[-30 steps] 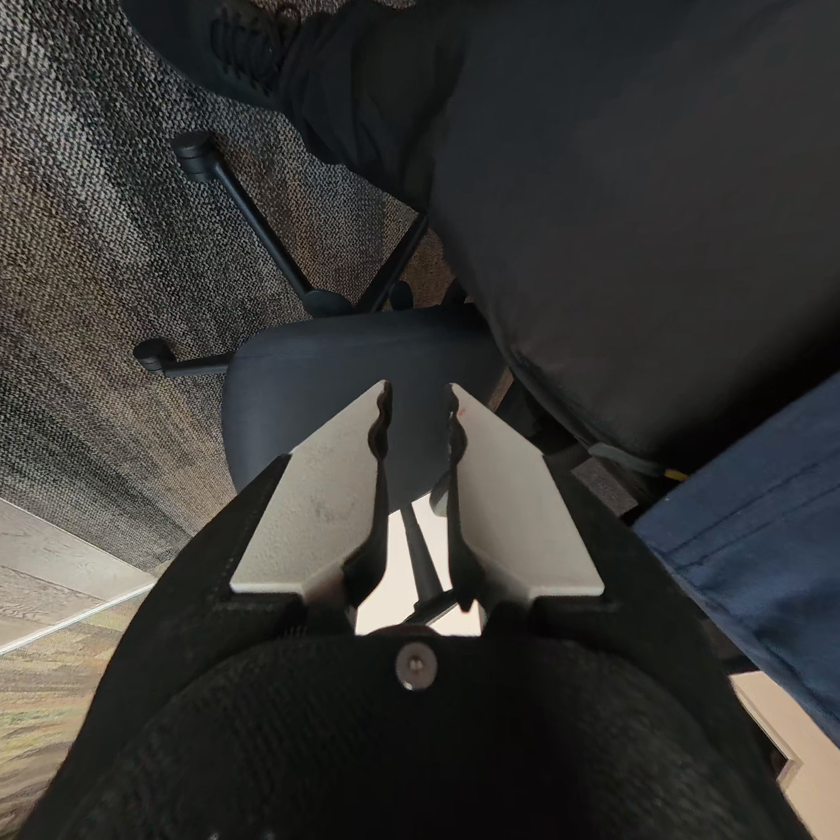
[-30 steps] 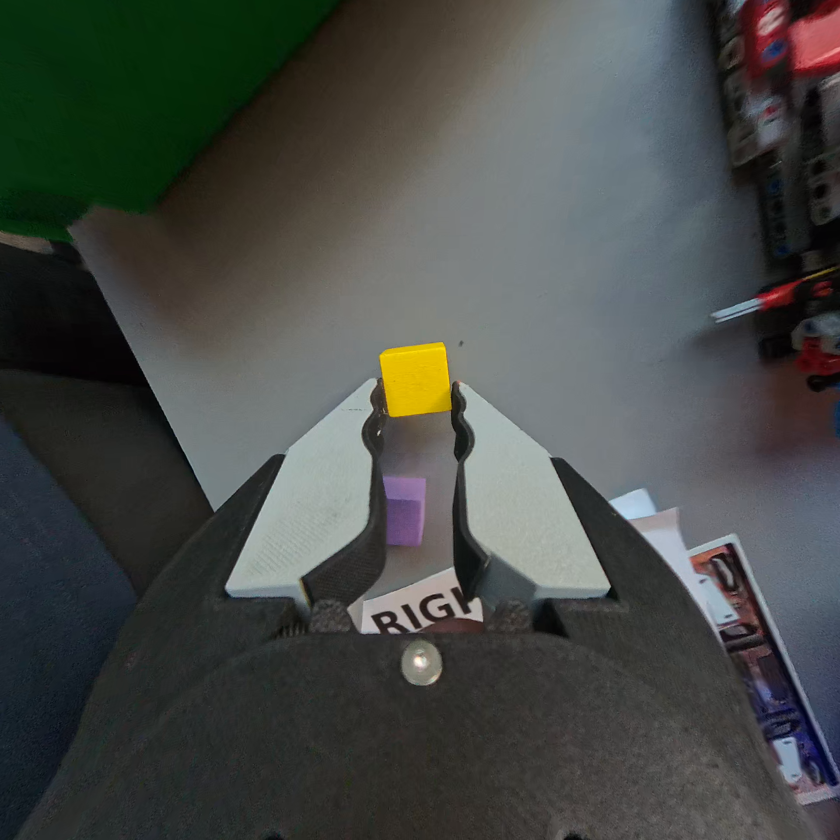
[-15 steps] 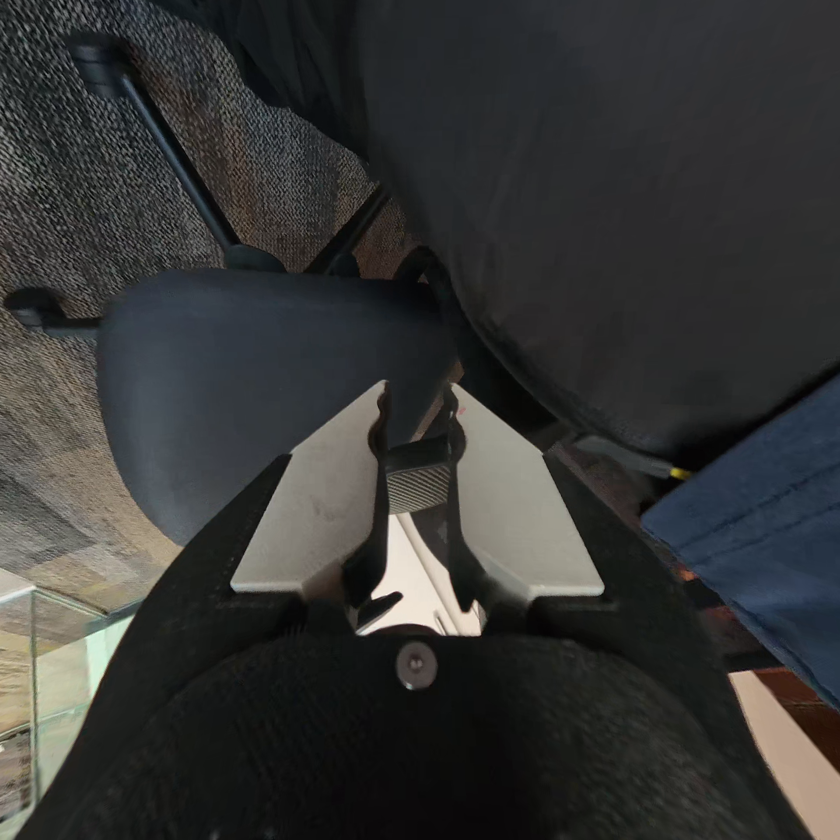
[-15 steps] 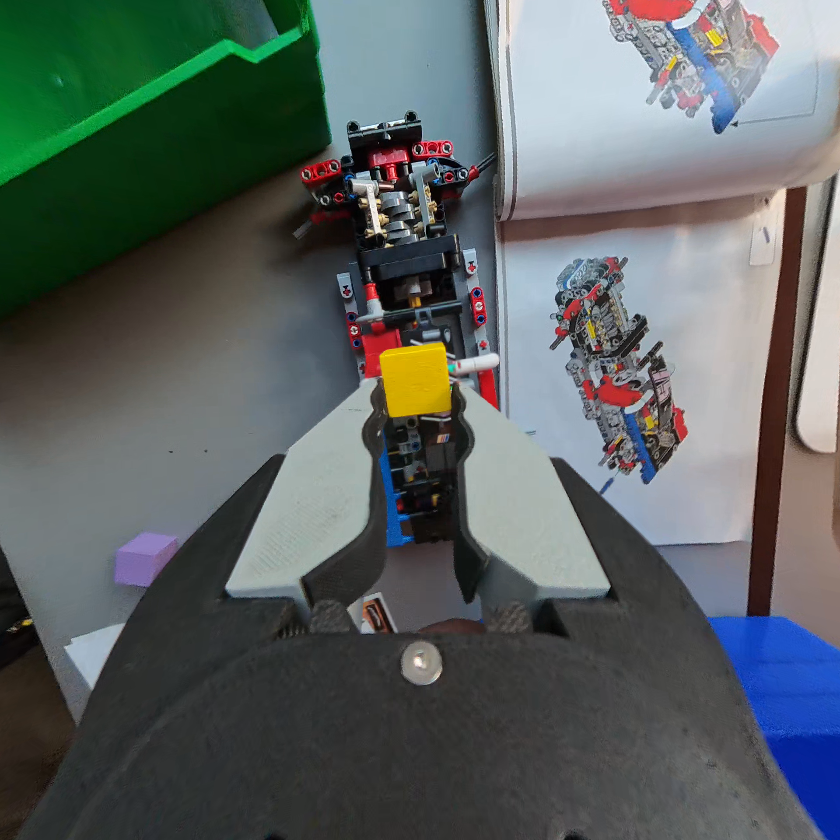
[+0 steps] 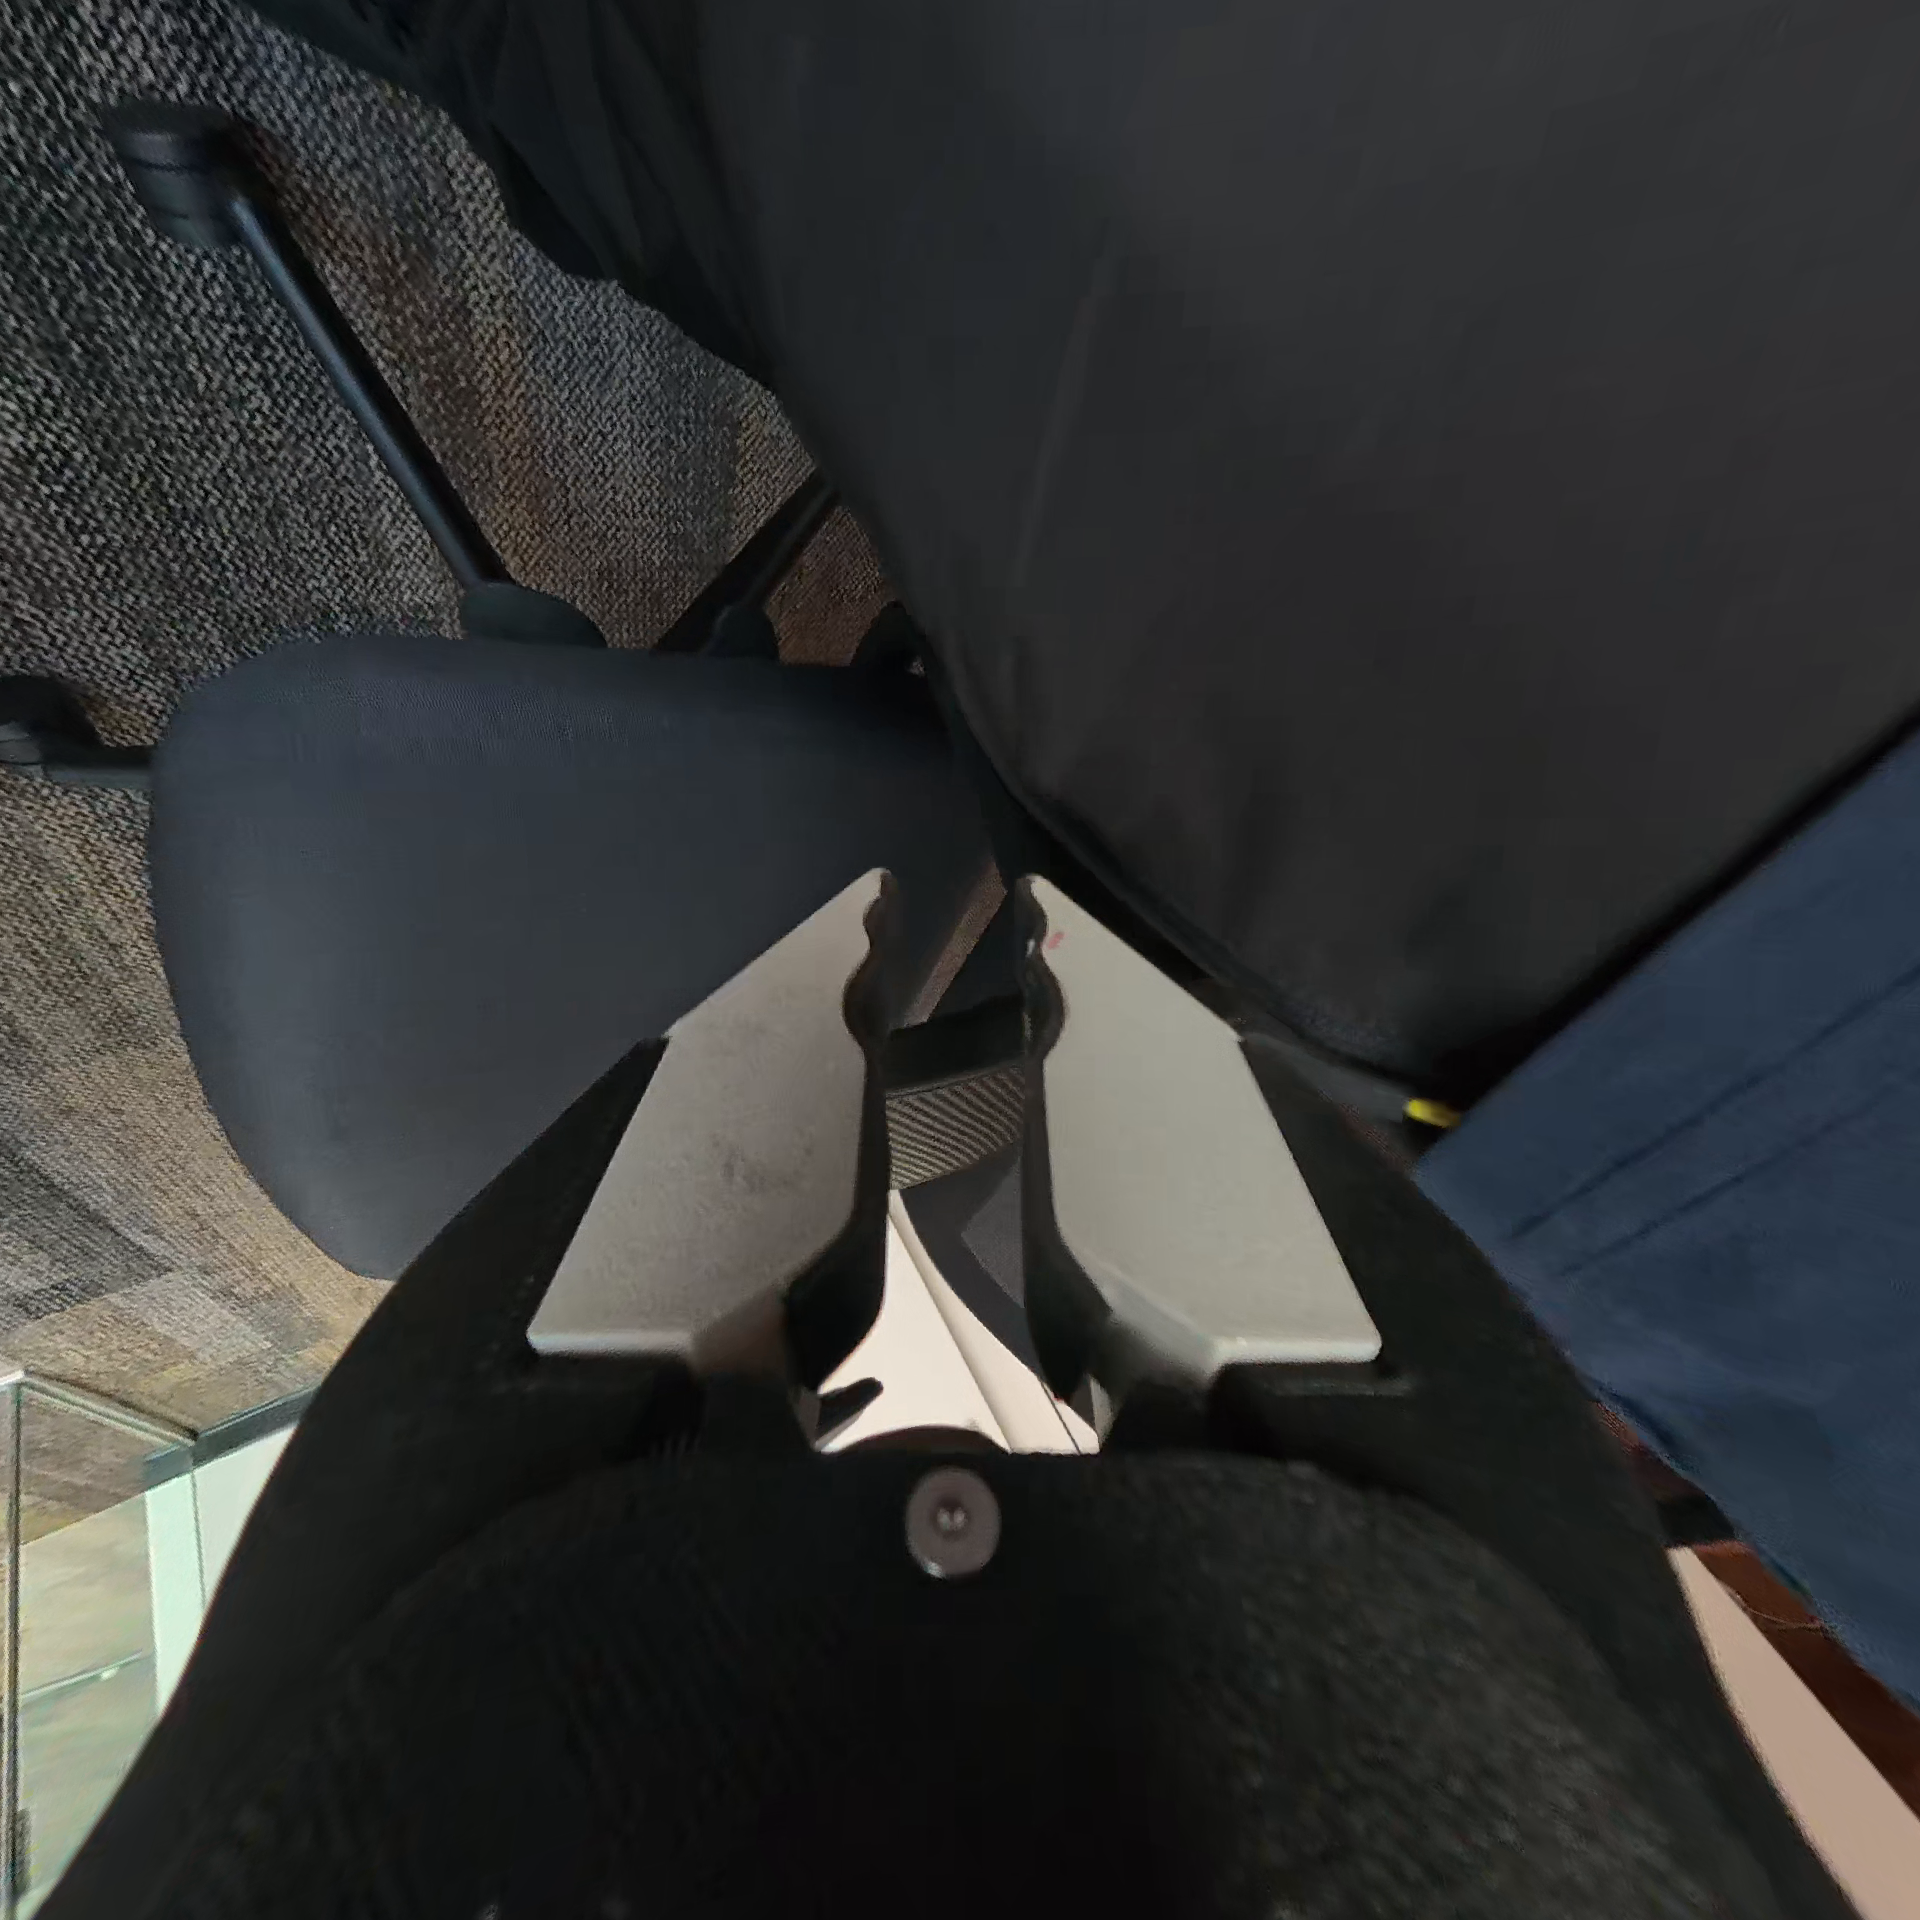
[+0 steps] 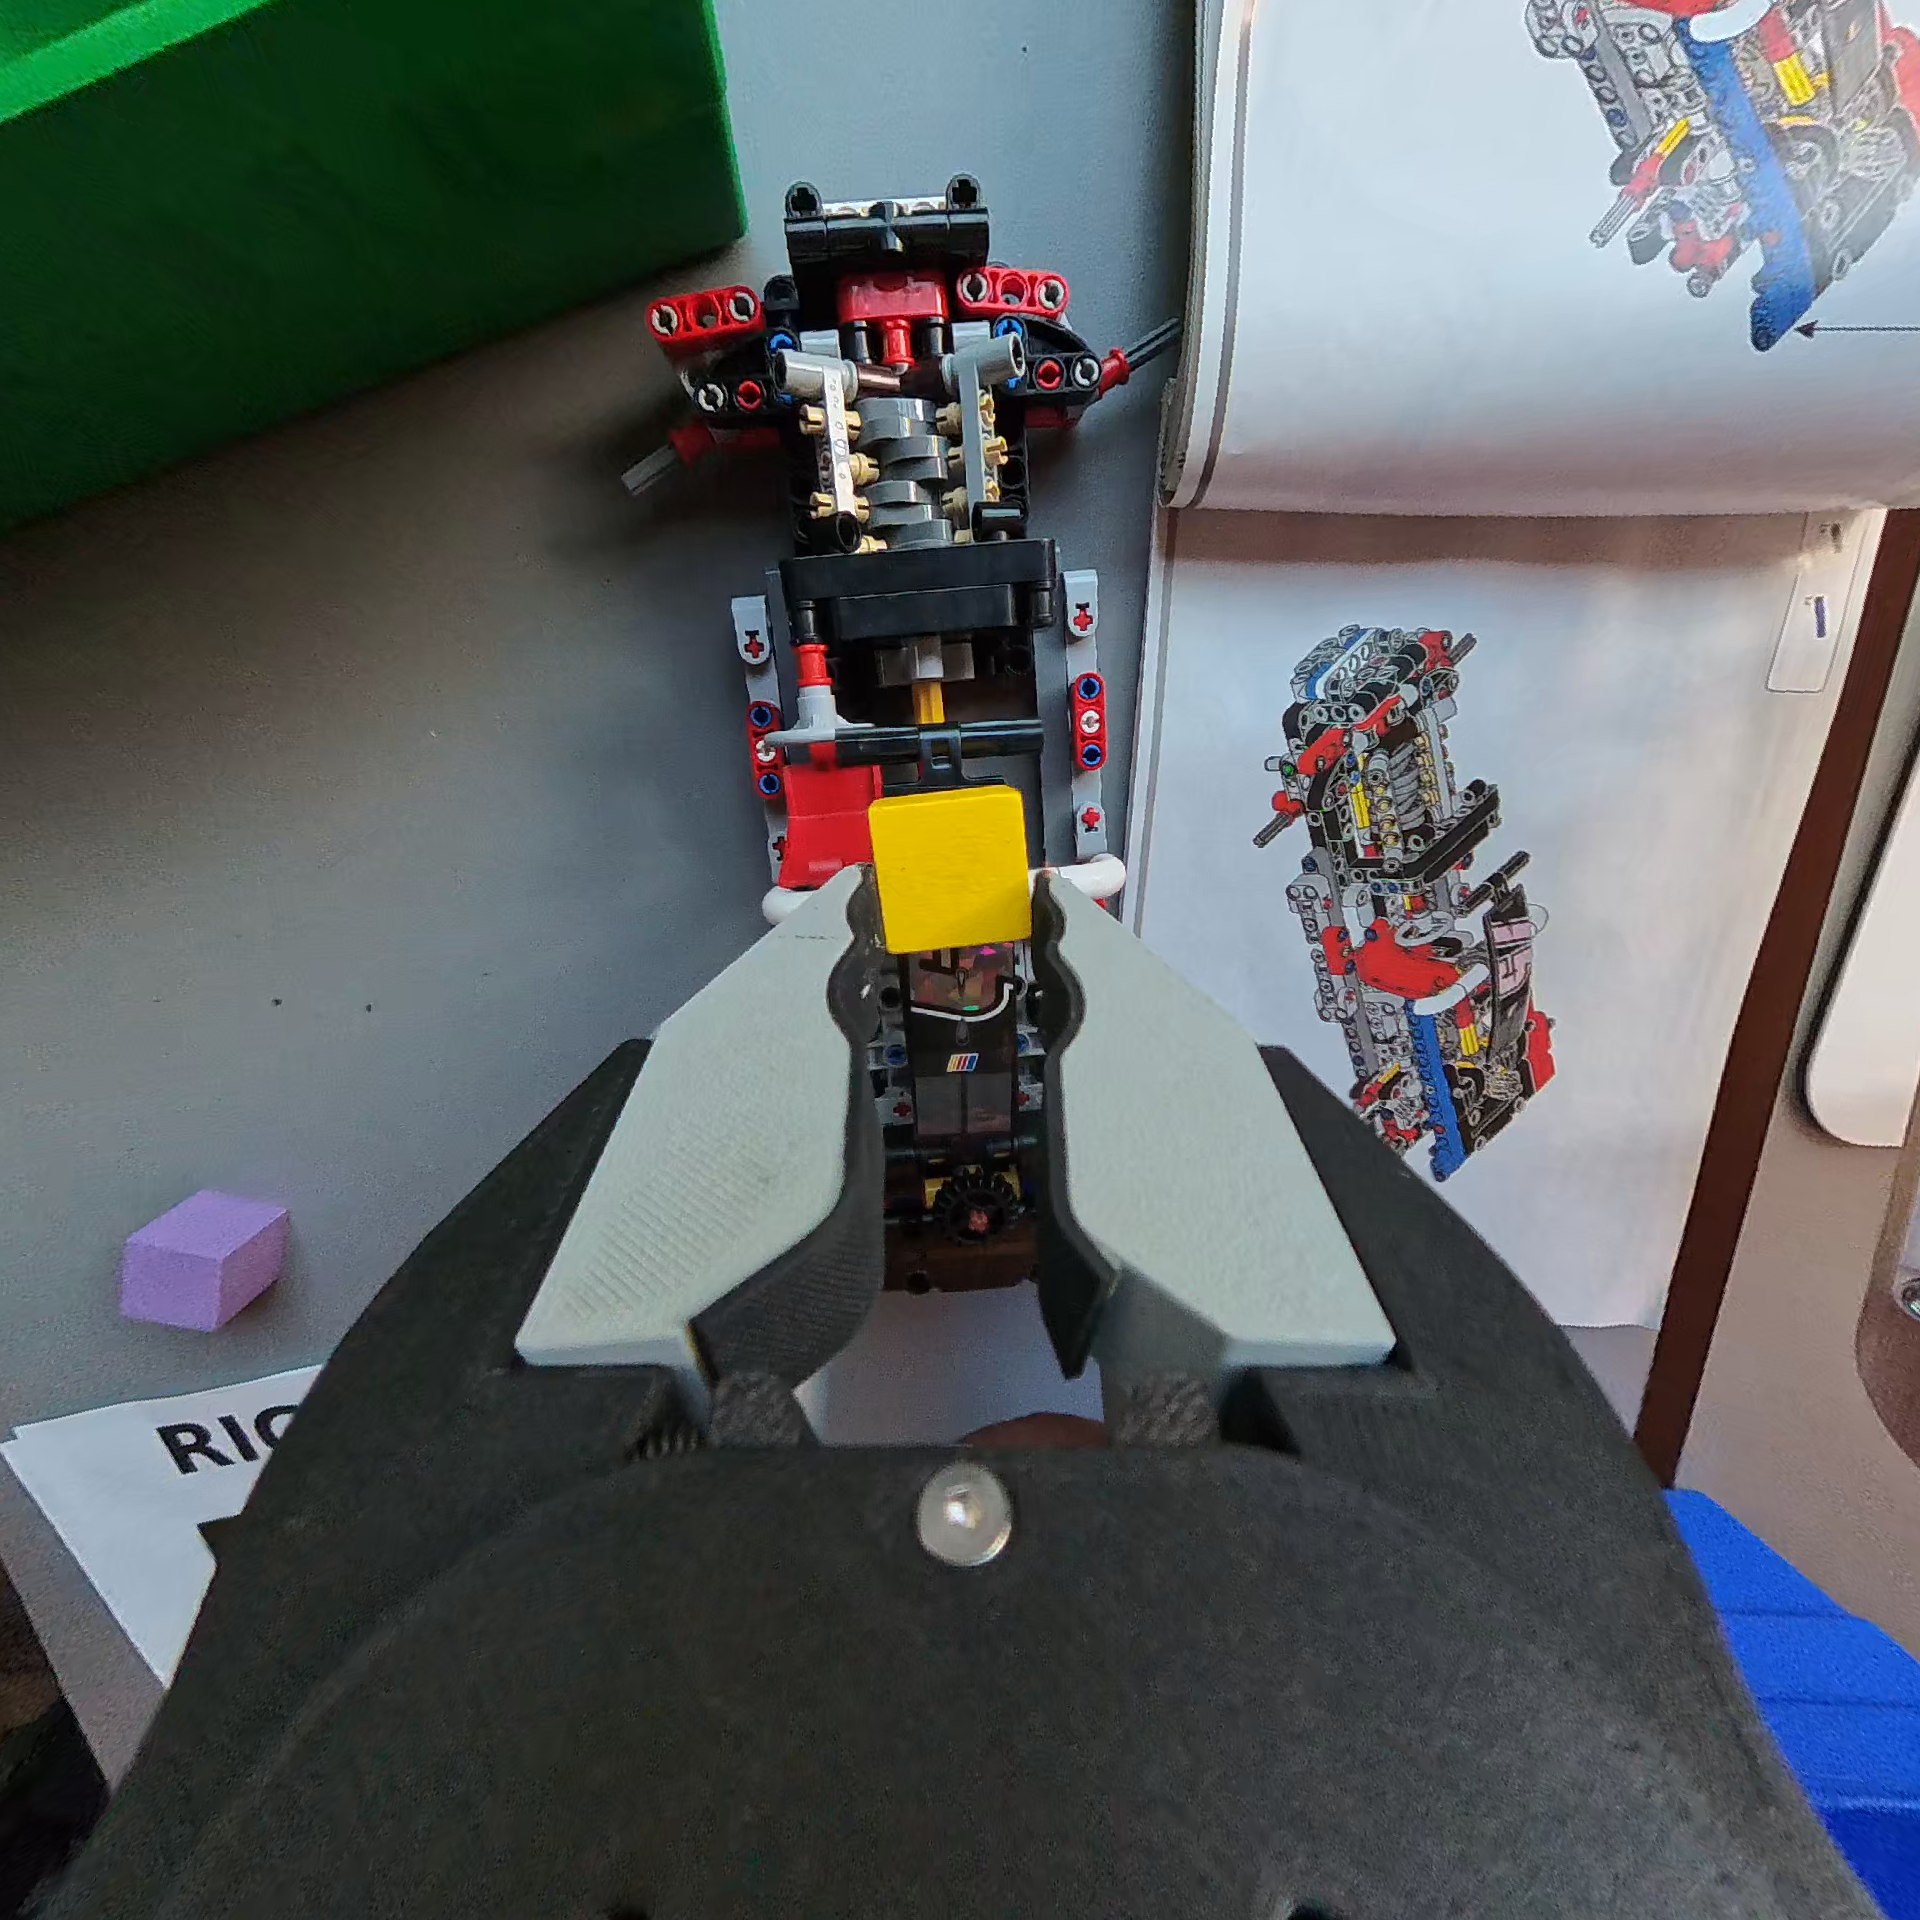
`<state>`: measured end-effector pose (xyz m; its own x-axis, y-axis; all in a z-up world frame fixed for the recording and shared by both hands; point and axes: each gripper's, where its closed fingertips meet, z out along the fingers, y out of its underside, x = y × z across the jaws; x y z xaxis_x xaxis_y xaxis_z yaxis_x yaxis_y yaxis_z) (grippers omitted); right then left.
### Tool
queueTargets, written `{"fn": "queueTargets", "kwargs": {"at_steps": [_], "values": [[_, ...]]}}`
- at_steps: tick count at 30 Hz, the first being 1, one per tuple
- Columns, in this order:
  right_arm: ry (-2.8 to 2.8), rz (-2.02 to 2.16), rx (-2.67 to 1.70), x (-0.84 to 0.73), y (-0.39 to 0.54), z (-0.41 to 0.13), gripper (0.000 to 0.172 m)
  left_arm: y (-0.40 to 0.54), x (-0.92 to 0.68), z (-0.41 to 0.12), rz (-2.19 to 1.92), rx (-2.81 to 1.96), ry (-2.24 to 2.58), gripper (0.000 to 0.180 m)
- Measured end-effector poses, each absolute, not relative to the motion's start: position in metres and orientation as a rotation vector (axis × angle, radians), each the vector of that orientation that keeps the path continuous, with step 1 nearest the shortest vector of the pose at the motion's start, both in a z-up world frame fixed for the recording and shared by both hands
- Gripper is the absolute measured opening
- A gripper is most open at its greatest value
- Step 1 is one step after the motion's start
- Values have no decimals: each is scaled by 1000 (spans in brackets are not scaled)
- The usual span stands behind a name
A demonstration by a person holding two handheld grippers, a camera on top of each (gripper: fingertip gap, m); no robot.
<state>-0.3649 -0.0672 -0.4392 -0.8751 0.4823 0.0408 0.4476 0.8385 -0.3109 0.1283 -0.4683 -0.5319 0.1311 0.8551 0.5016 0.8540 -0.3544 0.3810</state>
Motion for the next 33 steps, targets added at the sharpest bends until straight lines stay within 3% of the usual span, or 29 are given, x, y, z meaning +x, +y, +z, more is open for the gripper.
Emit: {"fn": "queueTargets", "kwargs": {"at_steps": [9, 14, 22, 33], "values": [[-2835, 509, -821, -356, -58, -422, 42, -466, 109, -530, 1023, 2414, 1762, 20], [-2761, 767, -1078, -291, -52, -401, 43, -470, 113, -534, 1040, 2392, 1776, 20], [-2906, 580, -1214, -125, -47, -470, 41, -477, 128, -541, 1093, 2377, 1656, 20], [-2910, 484, -1224, -110, -63, -509, 27, -473, 86, -535, 1008, 2509, 1595, 20]]}}
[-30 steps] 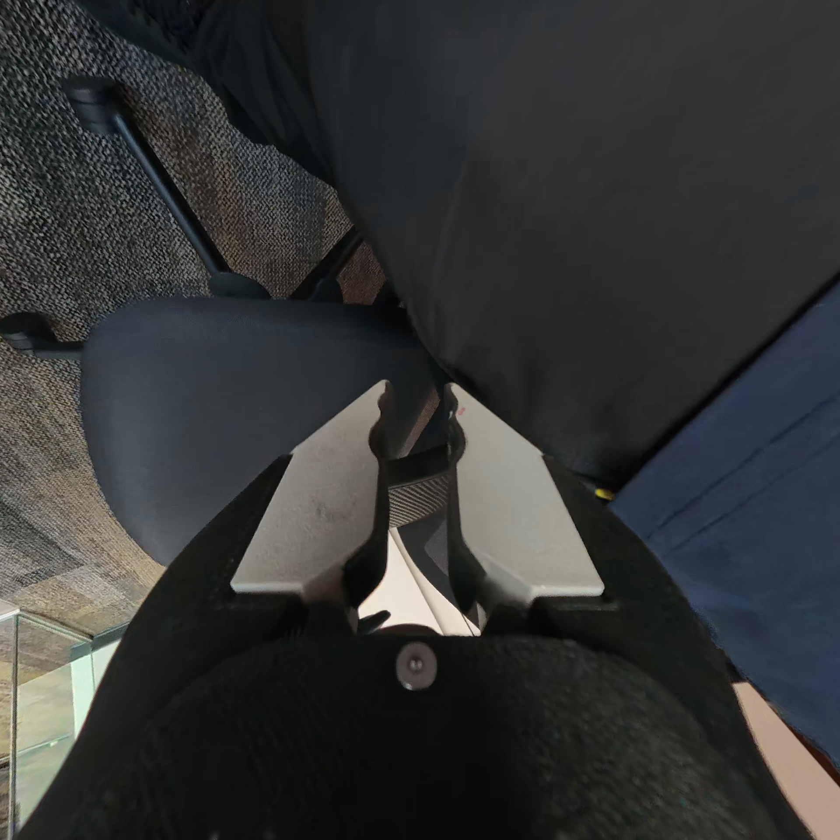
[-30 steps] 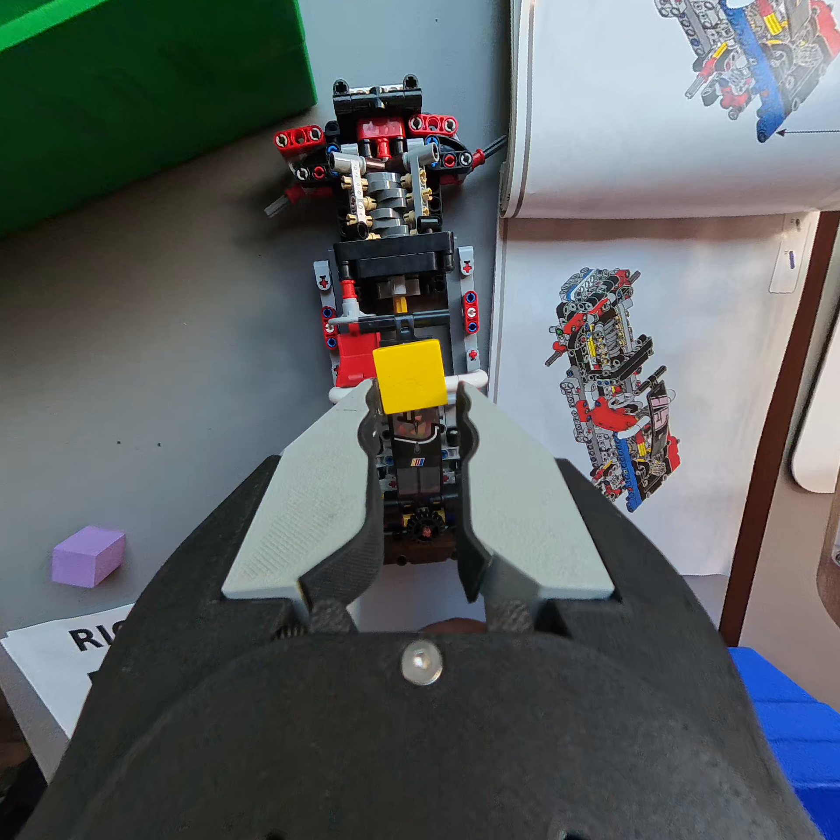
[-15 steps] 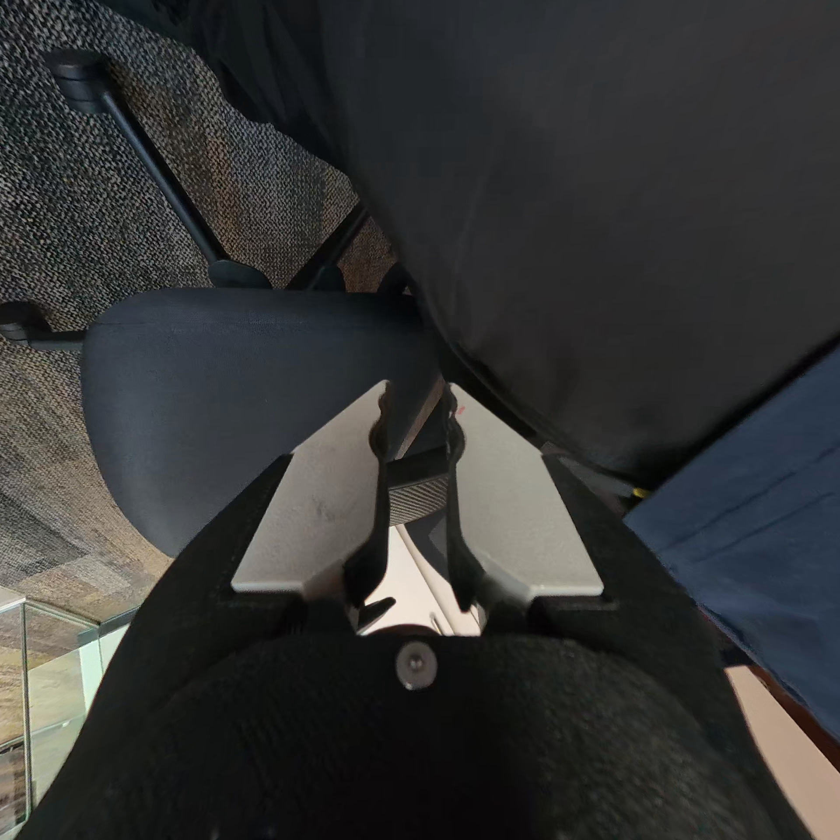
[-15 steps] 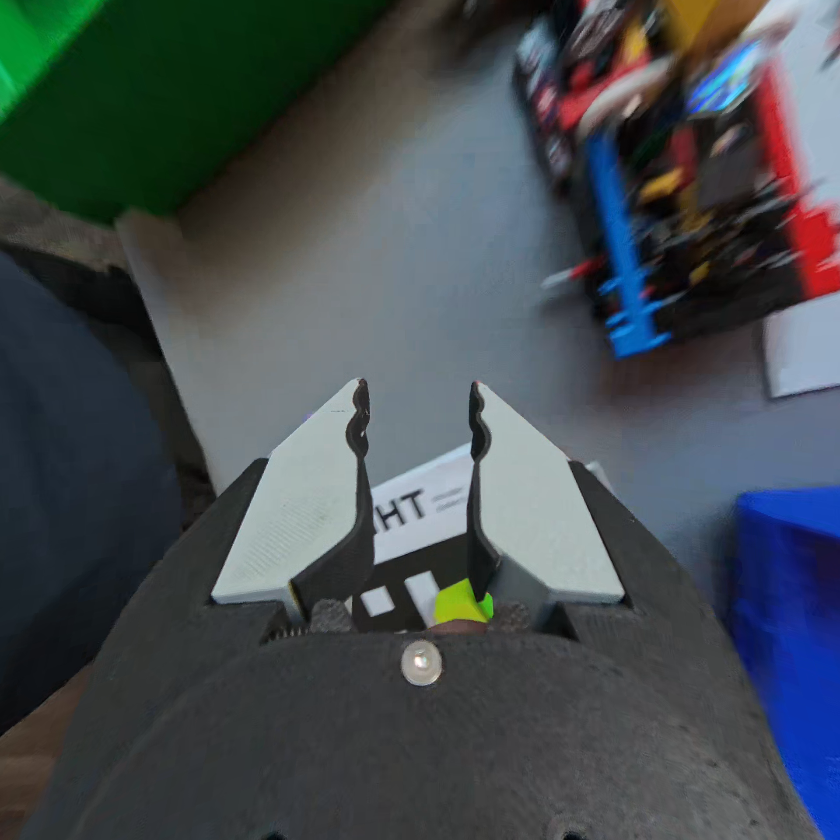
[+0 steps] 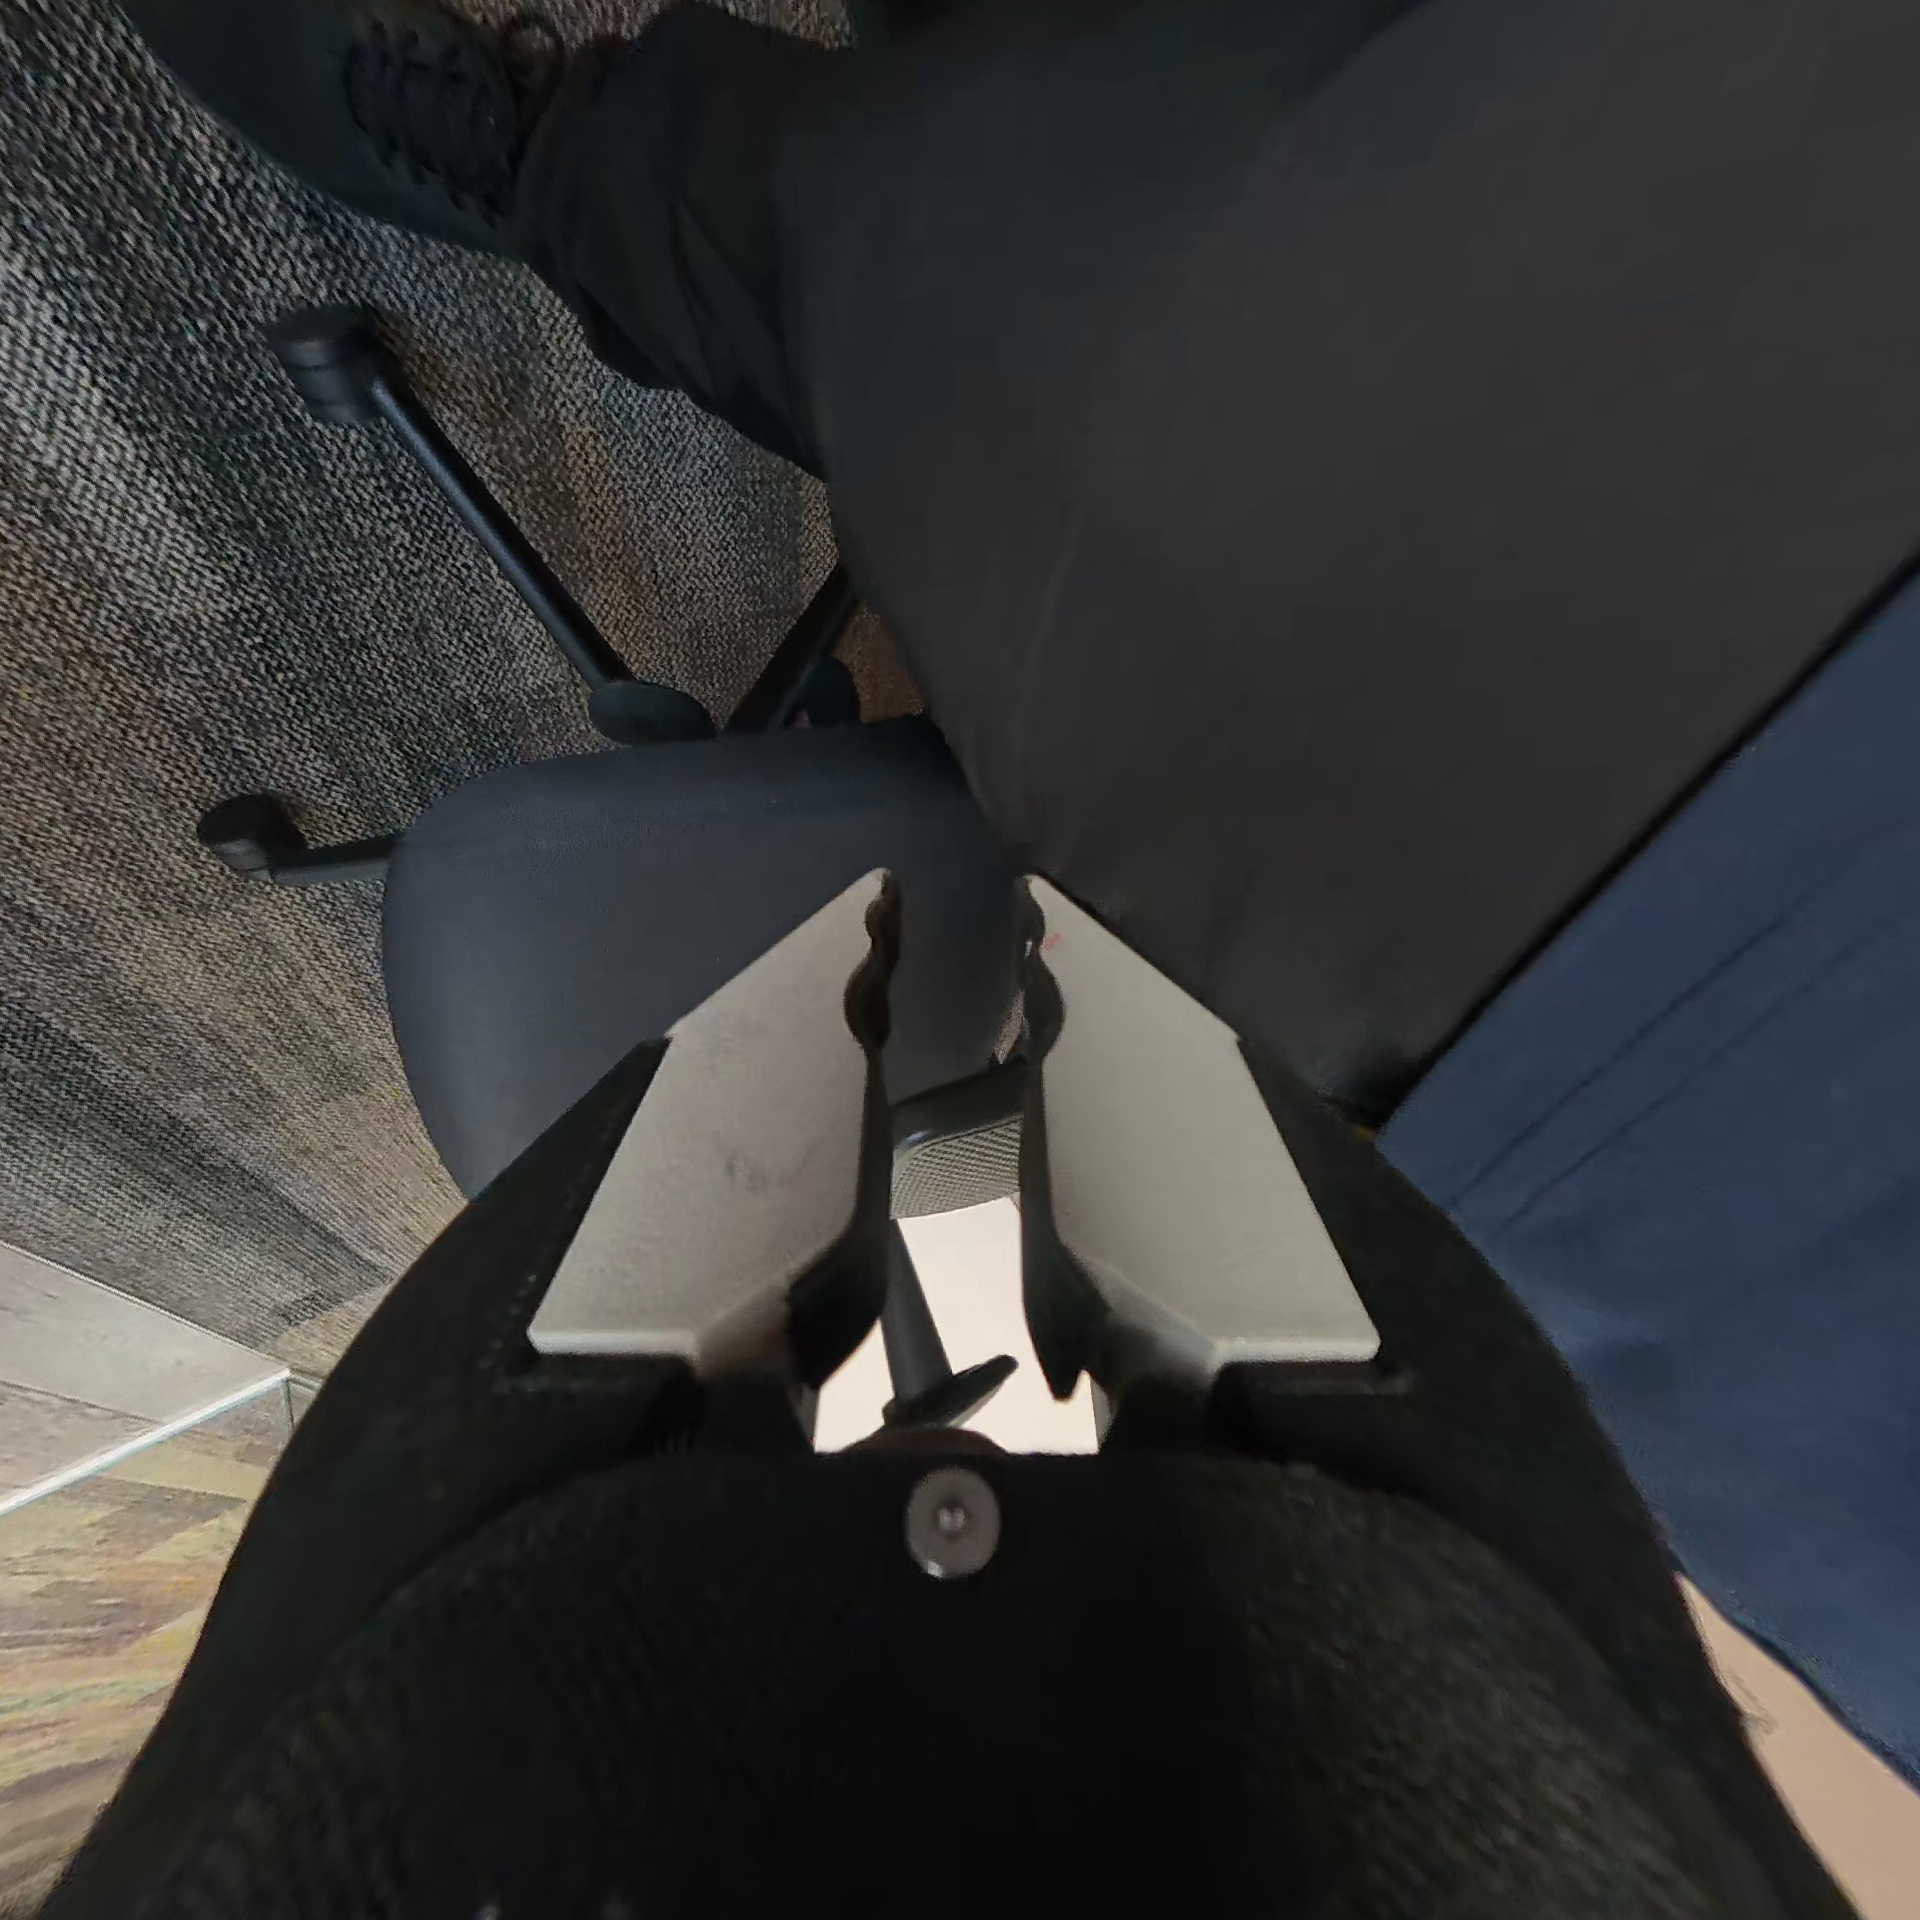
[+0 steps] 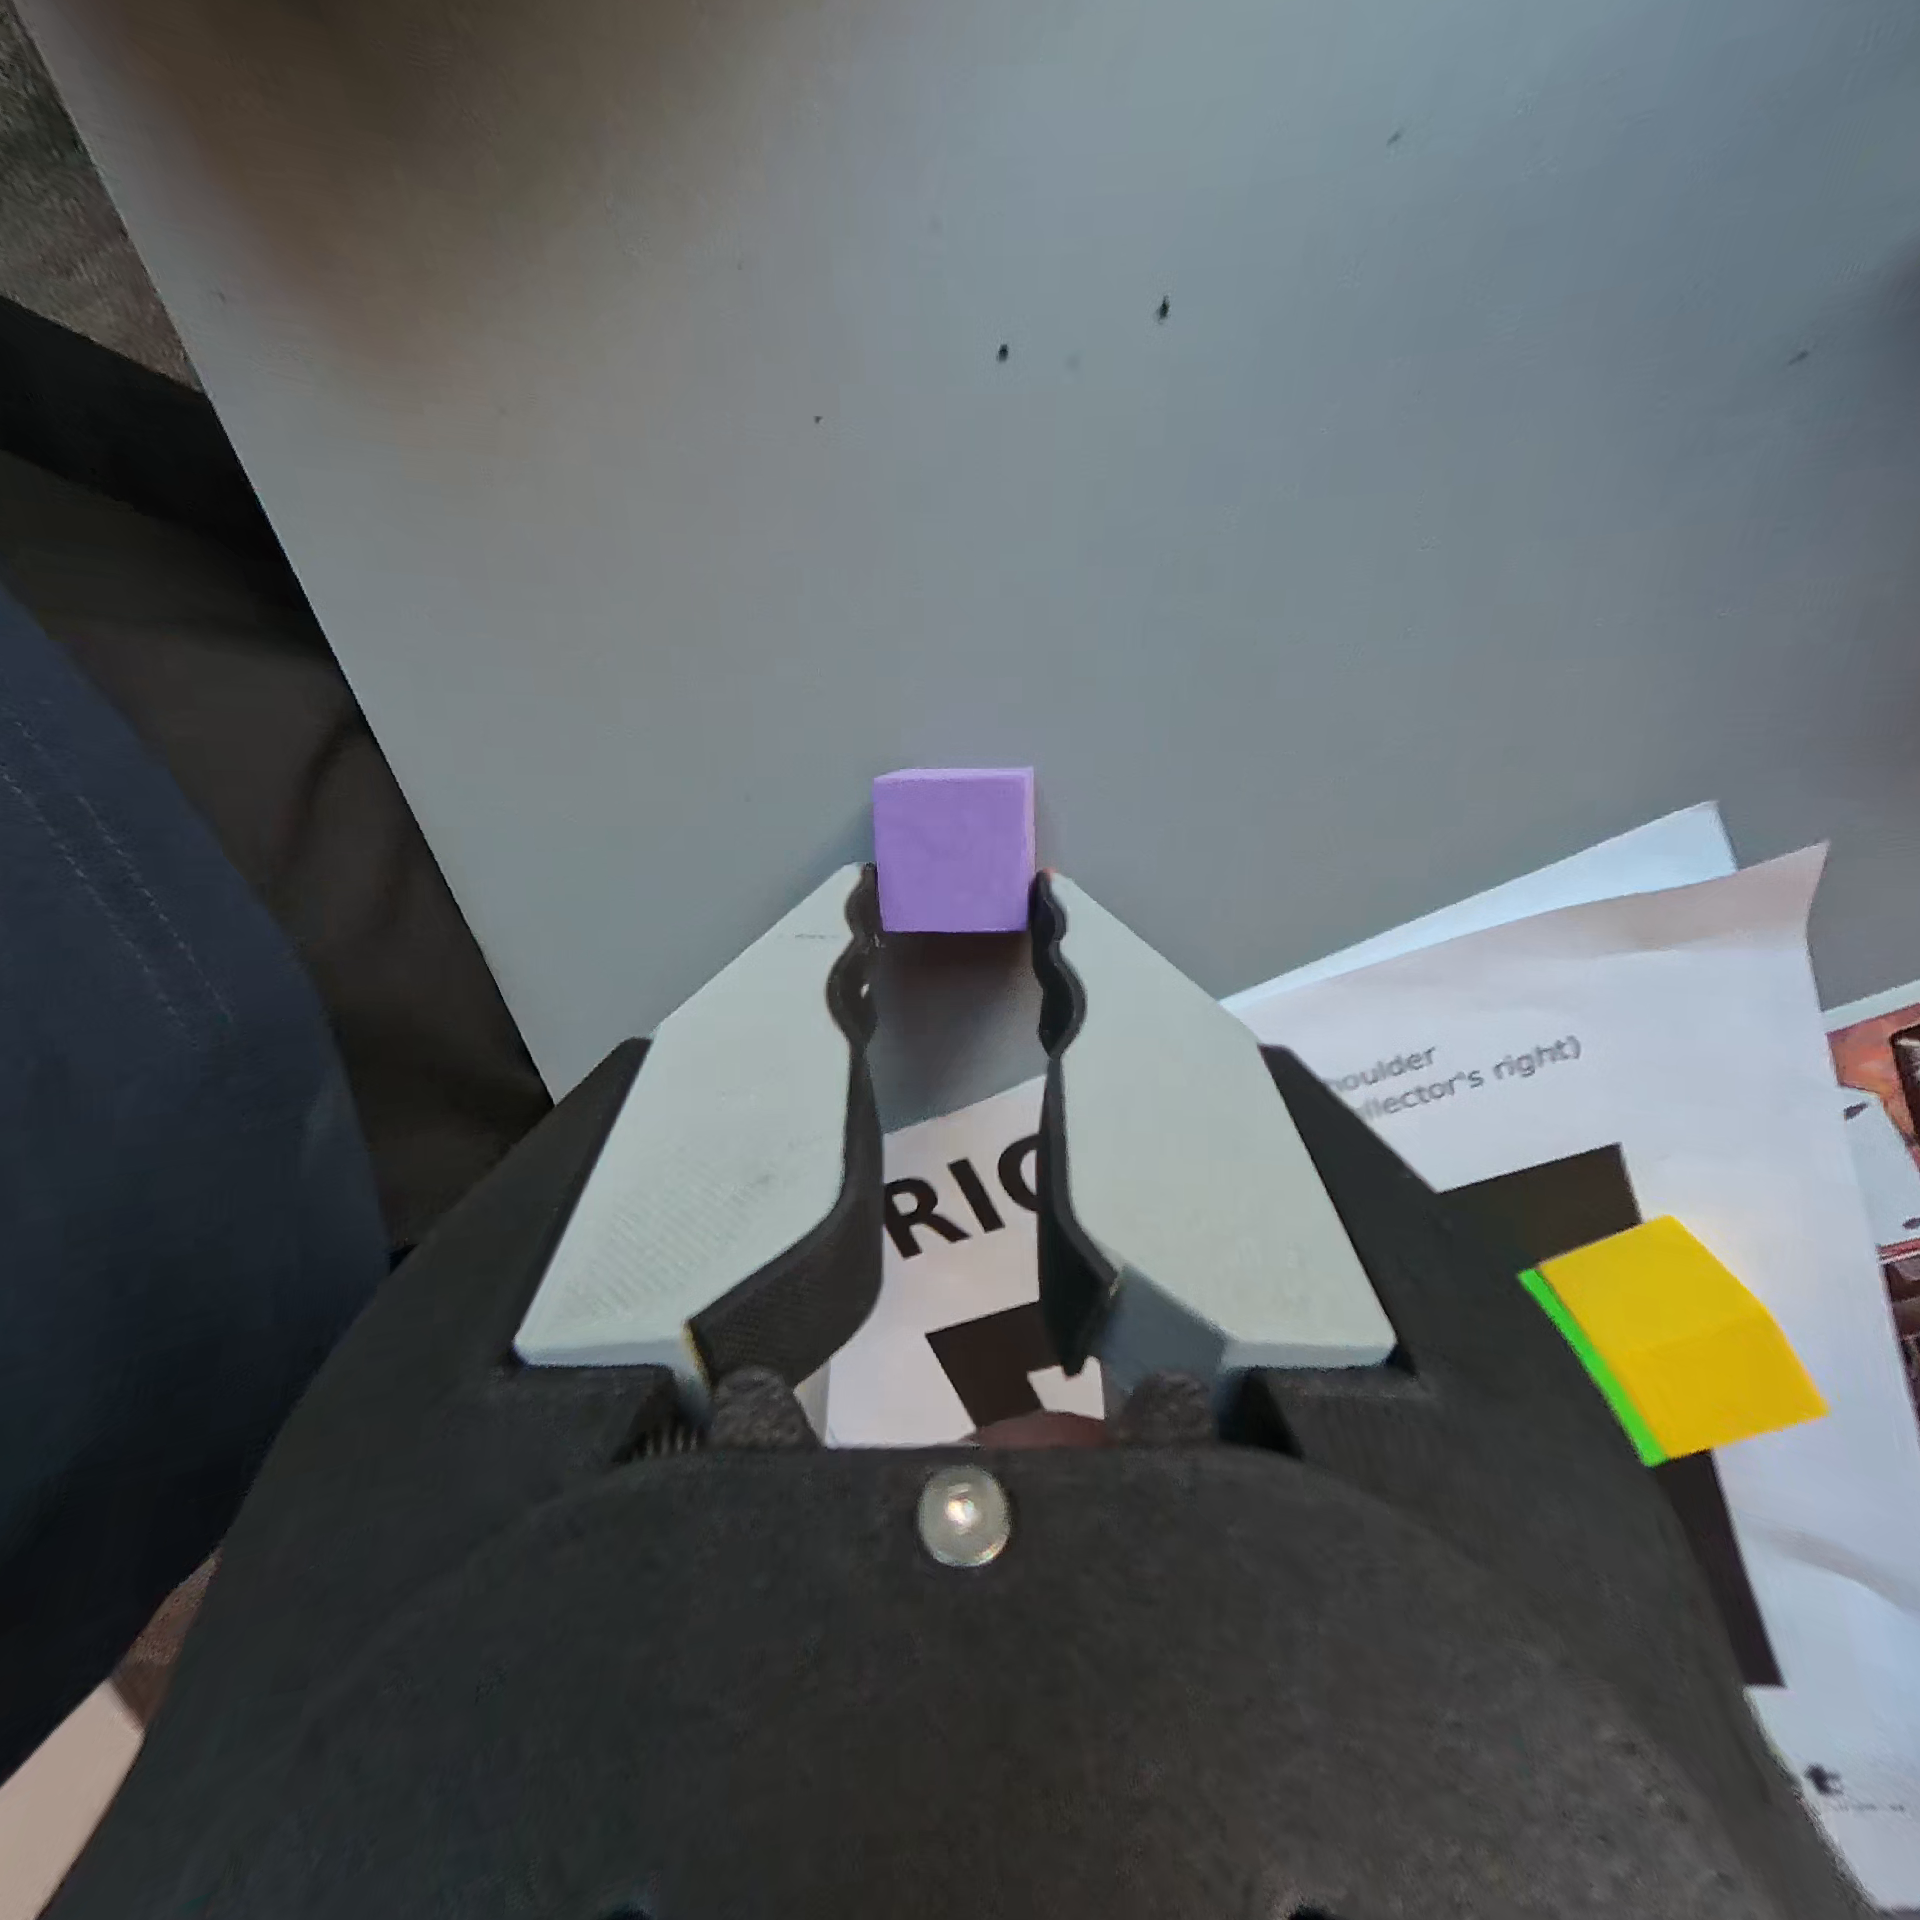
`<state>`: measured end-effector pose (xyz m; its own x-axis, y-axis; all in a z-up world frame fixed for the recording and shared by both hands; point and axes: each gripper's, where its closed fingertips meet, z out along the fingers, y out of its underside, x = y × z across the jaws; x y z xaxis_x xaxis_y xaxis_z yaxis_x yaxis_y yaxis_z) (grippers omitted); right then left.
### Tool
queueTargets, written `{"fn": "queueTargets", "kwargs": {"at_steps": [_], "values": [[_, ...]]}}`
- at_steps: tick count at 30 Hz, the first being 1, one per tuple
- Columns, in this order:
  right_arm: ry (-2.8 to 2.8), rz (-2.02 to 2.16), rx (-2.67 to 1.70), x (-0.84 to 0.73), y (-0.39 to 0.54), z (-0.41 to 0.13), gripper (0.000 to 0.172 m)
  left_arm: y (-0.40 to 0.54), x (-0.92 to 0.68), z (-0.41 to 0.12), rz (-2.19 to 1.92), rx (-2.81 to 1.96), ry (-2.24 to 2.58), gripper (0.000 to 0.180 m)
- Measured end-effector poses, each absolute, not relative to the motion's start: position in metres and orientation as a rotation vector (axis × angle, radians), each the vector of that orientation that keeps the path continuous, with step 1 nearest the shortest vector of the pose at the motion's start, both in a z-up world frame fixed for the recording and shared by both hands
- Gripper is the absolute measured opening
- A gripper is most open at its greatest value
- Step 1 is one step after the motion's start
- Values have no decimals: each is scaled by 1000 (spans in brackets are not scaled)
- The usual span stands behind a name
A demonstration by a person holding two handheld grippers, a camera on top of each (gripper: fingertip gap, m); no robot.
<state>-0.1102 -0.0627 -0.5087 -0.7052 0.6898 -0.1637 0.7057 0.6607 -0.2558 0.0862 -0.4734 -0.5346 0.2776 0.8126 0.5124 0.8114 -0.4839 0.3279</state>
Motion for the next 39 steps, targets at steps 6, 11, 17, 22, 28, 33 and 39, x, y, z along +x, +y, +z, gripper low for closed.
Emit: {"fn": "queueTargets", "kwargs": {"at_steps": [6, 11, 17, 22, 28, 33, 39], "values": [[2831, -767, 1309, -179, -65, -452, 26, -473, 97, -536, 1020, 2493, 1632, 20], [2934, -917, 1259, -277, -60, -382, 26, -483, 124, -541, 1052, 2419, 1656, 20], [3092, -733, 1052, -349, -60, -366, 26, -487, 137, -542, 1060, 2361, 1752, 19], [3103, -605, 935, -361, -71, -385, 26, -478, 138, -541, 1053, 2371, 1808, 20], [3116, -474, 878, -362, -70, -405, 26, -470, 149, -539, 1069, 2365, 1822, 19], [3116, -451, 882, -364, -68, -412, 26, -473, 158, -539, 1078, 2331, 1849, 19], [3115, -450, 883, -367, -69, -413, 26, -476, 158, -538, 1073, 2317, 1867, 19]]}}
